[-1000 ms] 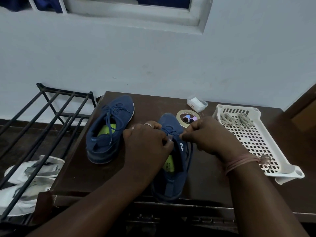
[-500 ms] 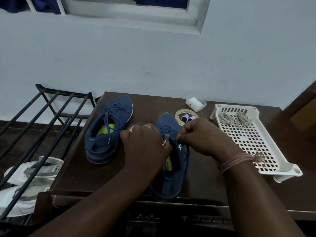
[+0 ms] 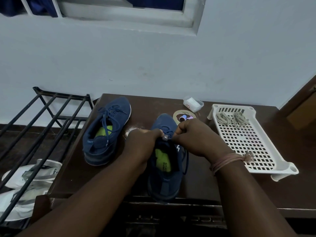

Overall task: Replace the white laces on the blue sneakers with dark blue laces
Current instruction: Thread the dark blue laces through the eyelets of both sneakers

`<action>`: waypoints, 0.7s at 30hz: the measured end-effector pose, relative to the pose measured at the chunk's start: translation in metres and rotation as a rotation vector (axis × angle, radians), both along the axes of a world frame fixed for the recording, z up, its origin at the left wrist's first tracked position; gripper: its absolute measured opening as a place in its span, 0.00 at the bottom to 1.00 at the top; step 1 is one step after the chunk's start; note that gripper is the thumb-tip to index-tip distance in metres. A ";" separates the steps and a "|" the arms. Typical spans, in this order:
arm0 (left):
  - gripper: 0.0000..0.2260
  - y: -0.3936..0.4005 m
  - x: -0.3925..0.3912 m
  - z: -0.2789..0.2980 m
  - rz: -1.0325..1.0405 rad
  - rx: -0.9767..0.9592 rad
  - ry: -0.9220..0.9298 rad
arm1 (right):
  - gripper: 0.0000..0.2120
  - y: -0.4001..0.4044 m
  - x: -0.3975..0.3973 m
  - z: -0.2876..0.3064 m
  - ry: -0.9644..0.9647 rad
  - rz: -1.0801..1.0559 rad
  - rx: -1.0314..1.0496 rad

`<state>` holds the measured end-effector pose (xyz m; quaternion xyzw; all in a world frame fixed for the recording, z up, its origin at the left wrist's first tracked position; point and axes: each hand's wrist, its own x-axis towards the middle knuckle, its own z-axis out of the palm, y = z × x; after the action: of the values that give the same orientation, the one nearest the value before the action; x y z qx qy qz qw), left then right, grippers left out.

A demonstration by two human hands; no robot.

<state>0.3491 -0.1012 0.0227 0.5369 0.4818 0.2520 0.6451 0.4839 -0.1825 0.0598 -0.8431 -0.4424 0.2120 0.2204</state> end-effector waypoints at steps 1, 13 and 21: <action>0.09 0.002 -0.001 -0.001 0.011 -0.069 -0.052 | 0.06 0.001 -0.002 -0.001 0.001 0.008 0.002; 0.03 0.005 -0.003 -0.010 -0.076 0.022 -0.007 | 0.24 0.007 -0.018 0.015 0.048 -0.030 -0.122; 0.04 0.002 -0.007 0.006 -0.052 0.263 0.103 | 0.10 0.012 -0.007 -0.011 0.299 -0.266 0.041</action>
<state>0.3424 -0.0994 0.0290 0.6412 0.4631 0.2684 0.5499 0.4774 -0.1706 0.0492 -0.8486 -0.2937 0.2947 0.3267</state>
